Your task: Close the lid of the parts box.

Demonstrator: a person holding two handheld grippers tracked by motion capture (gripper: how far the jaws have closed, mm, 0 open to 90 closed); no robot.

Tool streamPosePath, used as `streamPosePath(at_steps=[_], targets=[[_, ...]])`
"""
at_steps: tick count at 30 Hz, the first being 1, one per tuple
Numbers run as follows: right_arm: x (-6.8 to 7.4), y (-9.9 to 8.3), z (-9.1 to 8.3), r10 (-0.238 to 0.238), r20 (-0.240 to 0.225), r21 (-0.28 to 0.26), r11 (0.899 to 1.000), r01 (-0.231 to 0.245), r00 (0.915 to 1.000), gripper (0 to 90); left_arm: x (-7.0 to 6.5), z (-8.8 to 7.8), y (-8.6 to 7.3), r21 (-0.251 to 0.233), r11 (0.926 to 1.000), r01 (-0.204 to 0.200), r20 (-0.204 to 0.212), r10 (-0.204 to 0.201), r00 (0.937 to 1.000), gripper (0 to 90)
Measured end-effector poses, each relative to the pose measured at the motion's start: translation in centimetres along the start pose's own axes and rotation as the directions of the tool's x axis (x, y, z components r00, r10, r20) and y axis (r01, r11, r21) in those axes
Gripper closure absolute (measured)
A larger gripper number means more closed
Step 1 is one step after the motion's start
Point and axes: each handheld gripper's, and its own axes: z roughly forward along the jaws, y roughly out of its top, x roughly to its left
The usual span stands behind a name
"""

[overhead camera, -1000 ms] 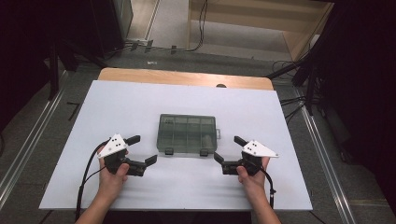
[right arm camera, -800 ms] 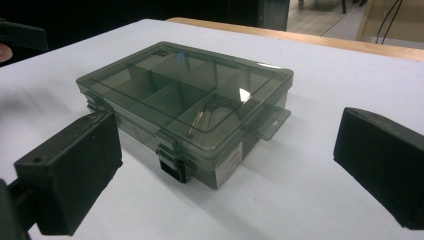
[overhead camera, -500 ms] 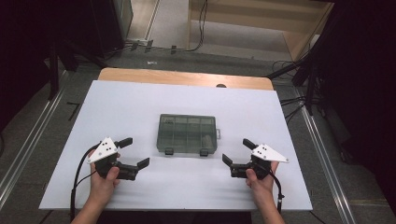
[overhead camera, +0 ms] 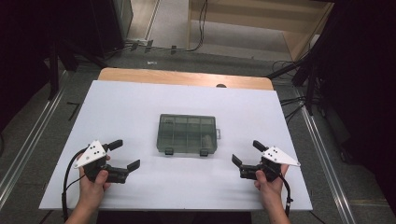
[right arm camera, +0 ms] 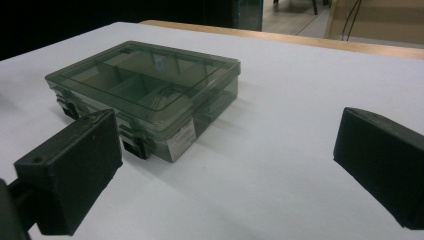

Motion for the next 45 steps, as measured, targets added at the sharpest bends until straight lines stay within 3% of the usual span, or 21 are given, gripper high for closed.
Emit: streamPosePath(at_steps=[24, 33, 45], targets=[[-4.1, -1.3, -2.9, 0.032, 0.107, -0.018, 0.999, -0.03, 0.9938, 0.0, 2.4, -4.6, -1.4, -0.017, 0.9998, 0.007, -0.081, -0.008, 0.9966, 0.0], [-5.7, -1.8, -3.9, 0.046, 0.144, -0.023, 0.999, -0.043, 0.9886, 0.0, 3.7, -6.0, -2.1, -0.009, 0.9999, 0.013, -0.13, -0.014, 0.9914, 0.0], [-7.2, -2.2, -5.2, 0.072, 0.182, -0.029, 0.997, -0.068, 0.9807, 0.0, 5.8, -8.1, -2.8, -0.019, 0.998, 0.061, -0.175, -0.063, 0.9826, 0.0]])
